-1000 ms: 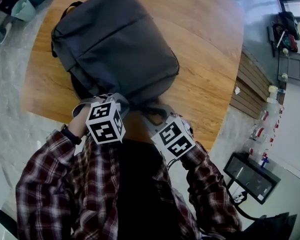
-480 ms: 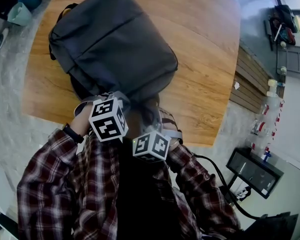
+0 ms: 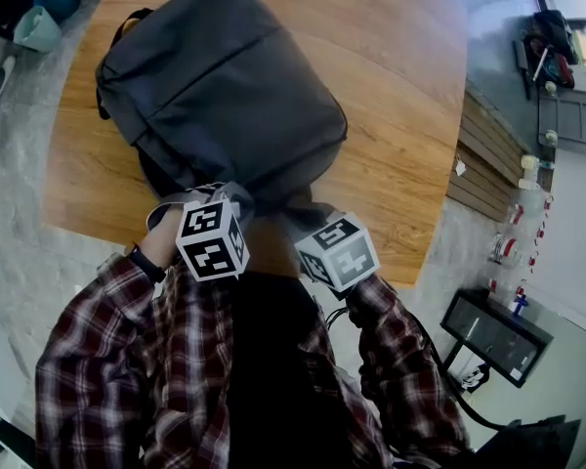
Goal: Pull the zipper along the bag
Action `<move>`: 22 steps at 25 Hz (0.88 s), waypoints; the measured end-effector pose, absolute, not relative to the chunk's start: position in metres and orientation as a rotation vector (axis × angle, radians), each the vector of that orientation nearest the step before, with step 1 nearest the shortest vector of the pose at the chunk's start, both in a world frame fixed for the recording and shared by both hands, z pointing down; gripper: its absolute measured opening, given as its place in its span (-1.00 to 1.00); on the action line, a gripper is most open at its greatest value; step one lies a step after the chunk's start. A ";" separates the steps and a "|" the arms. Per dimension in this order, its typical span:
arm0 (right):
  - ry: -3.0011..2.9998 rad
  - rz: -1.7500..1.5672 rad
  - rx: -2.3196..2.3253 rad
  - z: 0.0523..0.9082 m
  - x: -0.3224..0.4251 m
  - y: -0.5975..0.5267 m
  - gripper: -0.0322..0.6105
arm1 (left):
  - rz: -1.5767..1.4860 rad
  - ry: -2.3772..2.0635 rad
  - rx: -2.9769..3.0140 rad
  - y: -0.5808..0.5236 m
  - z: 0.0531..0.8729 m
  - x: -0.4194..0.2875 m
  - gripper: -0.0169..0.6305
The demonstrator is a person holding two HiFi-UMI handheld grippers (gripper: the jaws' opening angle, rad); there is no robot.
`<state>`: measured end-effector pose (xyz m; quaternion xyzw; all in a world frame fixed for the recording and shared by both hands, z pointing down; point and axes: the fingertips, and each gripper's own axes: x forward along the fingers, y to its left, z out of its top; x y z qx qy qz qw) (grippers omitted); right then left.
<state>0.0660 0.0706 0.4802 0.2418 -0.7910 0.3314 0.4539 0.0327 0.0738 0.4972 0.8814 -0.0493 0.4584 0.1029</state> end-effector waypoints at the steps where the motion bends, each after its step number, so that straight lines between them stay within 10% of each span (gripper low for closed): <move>1: -1.949 0.802 0.592 0.479 0.069 0.068 -0.84 | 1.356 -0.155 2.611 0.074 0.498 0.032 -0.93; 22: -1.911 1.151 0.862 0.483 0.174 0.039 -0.85 | 1.414 -0.013 2.784 0.066 0.505 0.024 -0.93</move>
